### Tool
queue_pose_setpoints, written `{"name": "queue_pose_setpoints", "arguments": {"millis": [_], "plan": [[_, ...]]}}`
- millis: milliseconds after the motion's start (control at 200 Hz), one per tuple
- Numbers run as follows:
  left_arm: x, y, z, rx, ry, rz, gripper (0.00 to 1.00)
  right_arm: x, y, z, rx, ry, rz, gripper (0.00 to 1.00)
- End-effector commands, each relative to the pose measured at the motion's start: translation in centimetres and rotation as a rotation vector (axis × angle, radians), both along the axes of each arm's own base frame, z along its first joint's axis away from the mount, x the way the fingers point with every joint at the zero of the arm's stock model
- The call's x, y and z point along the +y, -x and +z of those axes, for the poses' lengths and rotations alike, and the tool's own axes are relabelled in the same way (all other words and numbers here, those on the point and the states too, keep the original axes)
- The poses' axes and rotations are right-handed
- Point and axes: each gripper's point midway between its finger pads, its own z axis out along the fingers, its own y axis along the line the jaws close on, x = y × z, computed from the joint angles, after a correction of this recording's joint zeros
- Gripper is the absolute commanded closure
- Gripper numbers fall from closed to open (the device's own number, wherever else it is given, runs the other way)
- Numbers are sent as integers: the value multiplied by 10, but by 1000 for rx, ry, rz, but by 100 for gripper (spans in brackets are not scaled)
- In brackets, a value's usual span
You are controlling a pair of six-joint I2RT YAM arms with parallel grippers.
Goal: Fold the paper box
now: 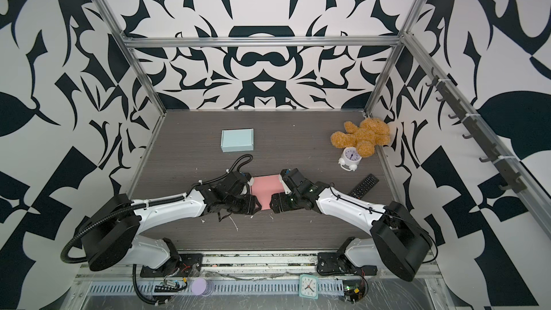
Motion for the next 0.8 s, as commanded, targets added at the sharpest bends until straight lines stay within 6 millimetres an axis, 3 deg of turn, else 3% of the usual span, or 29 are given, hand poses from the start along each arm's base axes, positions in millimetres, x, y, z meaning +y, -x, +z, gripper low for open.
{"name": "queue_pose_setpoints", "arguments": {"millis": [0,440,795], "plan": [[-1,-1,-2,-7,-1,5,44,4,-3,5,-33,-2,13,11],[0,1,10,-23,24,8,40,11,1,13,-50,-8,27,11],[-1,-4,-5,-27,1,12,46,9,-4,-7,-42,42,28,14]]}}
